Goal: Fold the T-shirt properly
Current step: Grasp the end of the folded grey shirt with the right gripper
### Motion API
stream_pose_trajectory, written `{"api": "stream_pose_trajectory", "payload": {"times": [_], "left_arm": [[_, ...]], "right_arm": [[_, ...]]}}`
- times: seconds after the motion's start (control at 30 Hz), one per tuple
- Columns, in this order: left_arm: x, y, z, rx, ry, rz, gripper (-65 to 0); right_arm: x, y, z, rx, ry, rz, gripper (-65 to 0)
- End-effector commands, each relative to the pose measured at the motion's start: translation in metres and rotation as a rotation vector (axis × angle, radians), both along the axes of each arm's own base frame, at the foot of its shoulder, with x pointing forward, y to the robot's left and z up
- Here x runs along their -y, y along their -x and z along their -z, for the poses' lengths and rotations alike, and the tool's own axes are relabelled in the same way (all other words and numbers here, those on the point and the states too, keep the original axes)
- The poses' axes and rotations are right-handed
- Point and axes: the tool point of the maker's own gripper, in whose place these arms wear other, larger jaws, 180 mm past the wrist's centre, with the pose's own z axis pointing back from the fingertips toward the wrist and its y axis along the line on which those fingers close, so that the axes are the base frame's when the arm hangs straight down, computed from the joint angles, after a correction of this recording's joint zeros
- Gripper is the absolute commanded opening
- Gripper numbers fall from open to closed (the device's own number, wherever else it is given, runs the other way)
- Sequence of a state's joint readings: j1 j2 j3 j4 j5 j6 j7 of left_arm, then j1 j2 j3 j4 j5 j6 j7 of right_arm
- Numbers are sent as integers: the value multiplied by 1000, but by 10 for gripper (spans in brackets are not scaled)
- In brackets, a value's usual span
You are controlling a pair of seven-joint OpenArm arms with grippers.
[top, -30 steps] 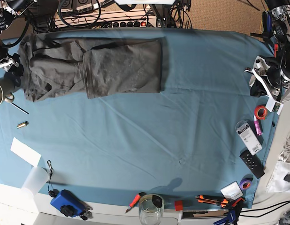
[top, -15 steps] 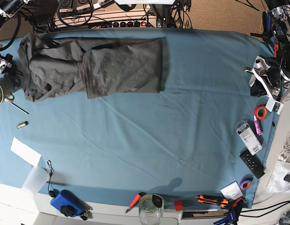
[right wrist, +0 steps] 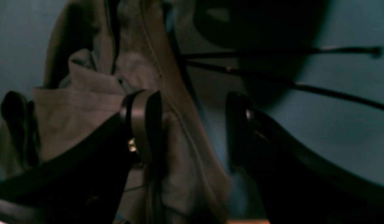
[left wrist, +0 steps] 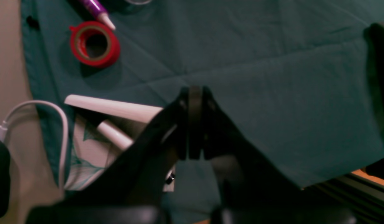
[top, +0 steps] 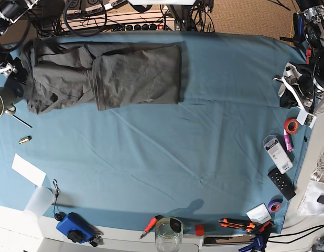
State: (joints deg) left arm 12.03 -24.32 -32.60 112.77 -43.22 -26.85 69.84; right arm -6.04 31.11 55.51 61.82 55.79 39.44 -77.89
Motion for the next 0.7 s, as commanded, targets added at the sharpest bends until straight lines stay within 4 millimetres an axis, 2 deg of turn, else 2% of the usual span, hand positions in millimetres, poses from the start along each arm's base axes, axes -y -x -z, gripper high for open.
{"api": "stream_pose_trajectory", "payload": {"times": [0.0,0.13,0.27,0.5,0.67], "left_arm": [[-1,-6,-13,43,-10,15,-650],[-1,-6,-13,44,-10,15,-650],[-1,-6,-13,44,-9,16,-650],[-1,-6,-13,44,-10,15,-650],[-1,-6,-13,44,-10,15,-650]], "right_arm": [[12,-11,-18,54,28,1,-326],[10,-18,-14,71,-12,21,-326],[8,-17,-11,58,-24,14,-326],[-12,-22,3,-4,-30,-69,-326],[-31,-24,23,-81,-19,-138,-326]]}}
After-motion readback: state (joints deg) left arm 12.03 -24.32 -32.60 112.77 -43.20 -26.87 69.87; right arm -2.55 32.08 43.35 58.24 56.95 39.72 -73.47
